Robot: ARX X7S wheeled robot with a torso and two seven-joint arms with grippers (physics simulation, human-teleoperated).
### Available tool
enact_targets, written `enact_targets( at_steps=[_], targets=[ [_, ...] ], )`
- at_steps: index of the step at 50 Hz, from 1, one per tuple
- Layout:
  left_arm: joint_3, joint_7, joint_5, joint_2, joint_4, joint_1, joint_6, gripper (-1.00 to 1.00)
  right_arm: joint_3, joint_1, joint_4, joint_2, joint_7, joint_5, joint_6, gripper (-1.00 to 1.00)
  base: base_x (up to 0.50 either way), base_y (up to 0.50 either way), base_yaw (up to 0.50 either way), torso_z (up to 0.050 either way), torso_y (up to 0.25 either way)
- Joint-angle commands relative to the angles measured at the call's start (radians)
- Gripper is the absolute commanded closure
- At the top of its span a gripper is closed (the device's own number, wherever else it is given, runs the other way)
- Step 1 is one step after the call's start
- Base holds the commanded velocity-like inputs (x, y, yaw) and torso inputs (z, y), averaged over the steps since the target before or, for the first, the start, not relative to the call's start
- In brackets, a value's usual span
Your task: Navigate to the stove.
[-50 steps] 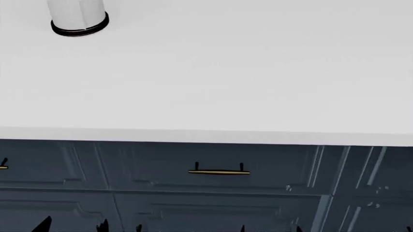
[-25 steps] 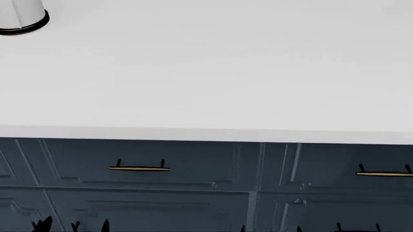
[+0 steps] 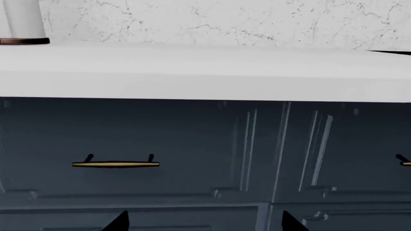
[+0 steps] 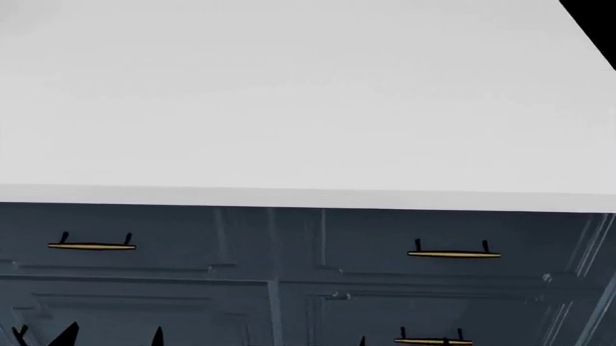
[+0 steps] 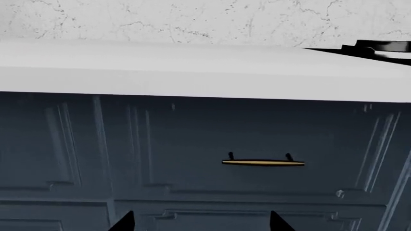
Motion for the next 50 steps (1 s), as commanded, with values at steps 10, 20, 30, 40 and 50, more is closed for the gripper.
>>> enact_targets(
  at_steps=[10,20,30,40,50],
  targets=[
    [0.011,-0.009,-0.007,-0.008,-0.001,-0.002,0.003,-1.00,-0.008,0.001,0.000,0.008,0.009,0.010,-0.003,-1.00,-0.01,-0.50,0.00,0.000,0.000],
    [0.016,-0.013,-0.011,-0.012,0.001,-0.003,0.001,-1.00,-0.013,-0.001,-0.005,0.013,0.013,0.012,-0.004,-1.00,0.00,-0.50,0.00,0.000,0.000],
    [0.021,-0.017,-0.014,-0.015,0.002,-0.003,0.002,-1.00,-0.016,-0.001,-0.004,0.016,0.018,0.016,-0.007,-1.00,0.00,-0.50,0.00,0.000,0.000],
    [0.027,-0.019,-0.017,-0.017,-0.006,-0.008,0.005,-1.00,-0.020,0.003,0.001,0.020,0.019,0.022,-0.009,-1.00,0.00,-0.50,0.00,0.000,0.000],
    [0.032,-0.023,-0.019,-0.022,0.000,-0.006,0.006,-1.00,-0.025,-0.001,-0.007,0.025,0.024,0.025,-0.009,-1.00,0.00,-0.50,0.00,0.000,0.000]
  ],
)
